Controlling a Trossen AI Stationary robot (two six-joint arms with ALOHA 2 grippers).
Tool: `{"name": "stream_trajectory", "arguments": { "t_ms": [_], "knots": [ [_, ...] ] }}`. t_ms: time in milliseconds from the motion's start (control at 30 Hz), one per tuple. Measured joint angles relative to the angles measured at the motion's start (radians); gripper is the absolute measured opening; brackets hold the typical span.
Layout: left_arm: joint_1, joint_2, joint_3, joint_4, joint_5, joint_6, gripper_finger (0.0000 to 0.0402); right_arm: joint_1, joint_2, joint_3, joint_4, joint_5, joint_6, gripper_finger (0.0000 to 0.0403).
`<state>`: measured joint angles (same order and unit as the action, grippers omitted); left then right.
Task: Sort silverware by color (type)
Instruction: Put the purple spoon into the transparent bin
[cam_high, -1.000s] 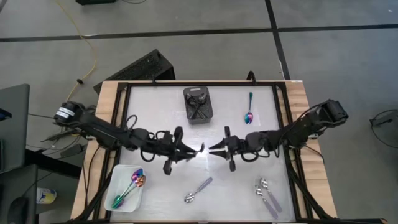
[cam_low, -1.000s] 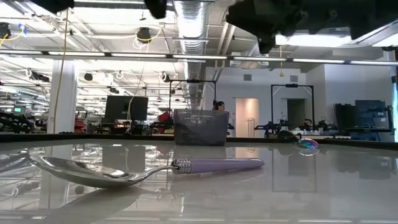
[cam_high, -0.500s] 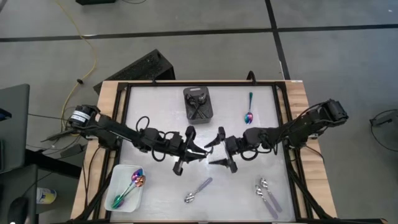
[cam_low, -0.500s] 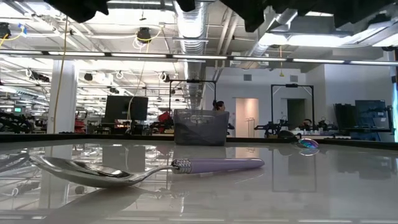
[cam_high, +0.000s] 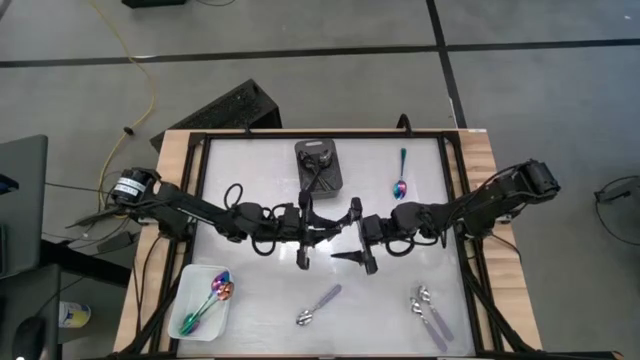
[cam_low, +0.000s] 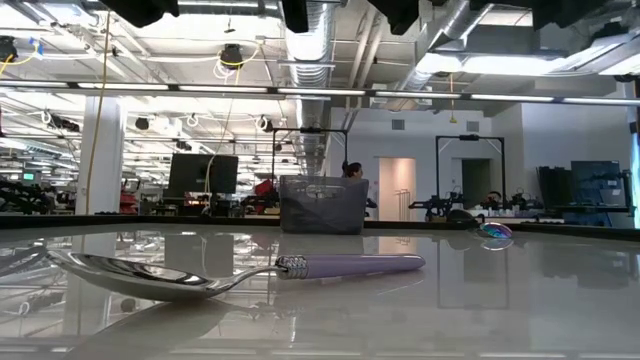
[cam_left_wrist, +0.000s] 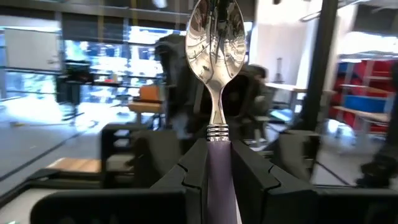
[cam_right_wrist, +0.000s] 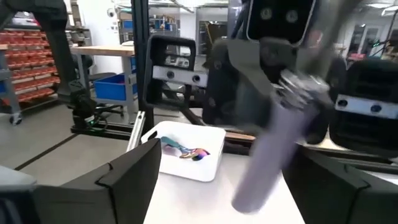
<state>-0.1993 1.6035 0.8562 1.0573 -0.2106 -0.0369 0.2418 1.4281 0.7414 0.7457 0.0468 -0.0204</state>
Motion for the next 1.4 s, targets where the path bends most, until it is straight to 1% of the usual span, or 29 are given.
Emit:
{"name": "stream_trajectory", "arguments": {
  "t_ms": [67,200,300,400,500,667,900,967,1067,1167,1267,1400],
  "knots": [
    [0.000,0.000,0.000,0.000,-0.037,0.014,0.0034,-0.001,0.000,0.001,0.000,0.018,-0.008,0.0339],
    [0.003,0.000,0.000,0.002,-0.054,0.026,0.0034,-0.001,0.000,0.001,-0.001,0.064,-0.008,0.0319],
    [0.003,0.000,0.000,0.002,-0.066,0.026,0.0034,-0.001,0.000,0.001,-0.001,0.089,-0.007,0.0295],
    [0.004,0.000,0.000,0.002,-0.067,0.036,0.0034,-0.001,0.000,0.001,0.002,0.092,-0.006,0.0261],
    [0.003,0.000,0.000,0.002,-0.078,0.044,0.0034,-0.004,0.000,0.001,0.003,0.098,0.015,0.0210],
    [0.003,0.000,0.000,-0.002,-0.083,0.046,0.0034,-0.017,0.000,0.002,-0.017,0.102,0.047,0.0085],
    [0.003,0.000,-0.001,-0.042,-0.082,0.036,0.0051,-0.014,-0.001,0.002,-0.069,0.101,0.052,0.0085],
    [0.003,0.000,-0.001,-0.073,-0.081,0.034,0.0060,-0.013,-0.005,0.002,-0.112,0.097,0.083,0.0085],
    [0.005,-0.017,-0.001,-0.155,-0.073,0.000,0.0078,-0.010,-0.024,0.002,-0.224,0.086,0.147,0.0085],
    [0.006,-0.063,0.000,-0.325,-0.029,-0.051,0.0101,0.010,-0.058,0.000,-0.379,0.079,0.219,0.0085],
    [0.006,-0.110,0.000,-0.576,0.013,-0.070,0.0125,0.045,-0.091,0.001,-0.496,0.080,0.305,0.0085],
    [0.002,-0.174,0.000,-0.878,0.054,-0.111,0.0145,0.119,-0.117,0.001,-0.656,0.083,0.497,0.0085]
  ]
}}
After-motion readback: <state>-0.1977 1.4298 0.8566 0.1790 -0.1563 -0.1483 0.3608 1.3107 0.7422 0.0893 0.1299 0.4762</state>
